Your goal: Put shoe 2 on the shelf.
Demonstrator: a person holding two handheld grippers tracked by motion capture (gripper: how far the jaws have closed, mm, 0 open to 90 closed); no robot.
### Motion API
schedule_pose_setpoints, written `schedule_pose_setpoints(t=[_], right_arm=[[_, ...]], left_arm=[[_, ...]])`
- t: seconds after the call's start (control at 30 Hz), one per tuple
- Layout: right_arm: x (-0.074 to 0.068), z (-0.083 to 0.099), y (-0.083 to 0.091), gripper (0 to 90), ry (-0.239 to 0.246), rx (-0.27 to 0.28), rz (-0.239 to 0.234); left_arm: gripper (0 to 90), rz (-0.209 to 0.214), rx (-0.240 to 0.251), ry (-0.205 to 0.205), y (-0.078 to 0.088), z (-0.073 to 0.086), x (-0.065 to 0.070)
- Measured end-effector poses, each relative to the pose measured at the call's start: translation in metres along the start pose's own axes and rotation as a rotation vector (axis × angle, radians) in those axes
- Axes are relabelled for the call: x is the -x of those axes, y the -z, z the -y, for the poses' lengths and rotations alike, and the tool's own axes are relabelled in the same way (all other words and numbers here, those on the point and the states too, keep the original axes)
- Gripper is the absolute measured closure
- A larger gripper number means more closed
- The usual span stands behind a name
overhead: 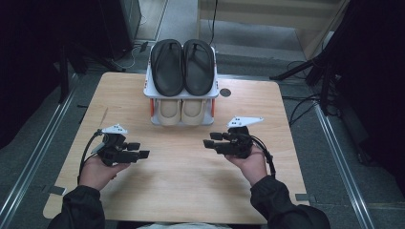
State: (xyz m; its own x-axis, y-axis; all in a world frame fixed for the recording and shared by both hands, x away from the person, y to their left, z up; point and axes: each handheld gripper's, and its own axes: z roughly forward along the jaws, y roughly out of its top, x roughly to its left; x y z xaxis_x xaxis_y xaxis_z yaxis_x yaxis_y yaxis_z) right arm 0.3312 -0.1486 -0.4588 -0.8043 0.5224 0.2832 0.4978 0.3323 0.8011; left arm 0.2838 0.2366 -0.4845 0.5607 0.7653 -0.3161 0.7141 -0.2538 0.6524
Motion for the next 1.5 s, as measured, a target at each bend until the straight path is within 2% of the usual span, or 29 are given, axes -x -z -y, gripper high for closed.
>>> schedule_pose_setpoints(t=[0.1,0.37,0.57,0.83,1.27,1.5], right_arm=[[0.003,0.006,0.002,53.8,-0.013,-0.003,0.002],[0.007,0.016,0.003,52.1,-0.005,-0.001,0.006],[0.011,0.022,0.003,52.0,-0.022,-0.003,0.018],[0.016,0.022,-0.007,50.5,-0.004,-0.026,0.017],[0.023,0.022,-0.007,50.4,-0.032,-0.018,0.026],[0.022,0.023,-0.009,49.9,-0.027,-0.029,0.024]], left_arm=[[41.3,0.000,0.001,-0.001,0.000,0.000,0.000],[41.1,0.000,-0.001,-0.005,0.000,-0.001,0.000],[41.1,0.006,-0.009,-0.016,-0.002,-0.002,0.001],[40.6,0.018,-0.017,-0.024,-0.006,-0.003,0.005],[39.6,0.034,-0.032,-0.042,-0.012,-0.005,0.008],[39.3,0.033,-0.033,-0.029,-0.014,-0.006,0.009]])
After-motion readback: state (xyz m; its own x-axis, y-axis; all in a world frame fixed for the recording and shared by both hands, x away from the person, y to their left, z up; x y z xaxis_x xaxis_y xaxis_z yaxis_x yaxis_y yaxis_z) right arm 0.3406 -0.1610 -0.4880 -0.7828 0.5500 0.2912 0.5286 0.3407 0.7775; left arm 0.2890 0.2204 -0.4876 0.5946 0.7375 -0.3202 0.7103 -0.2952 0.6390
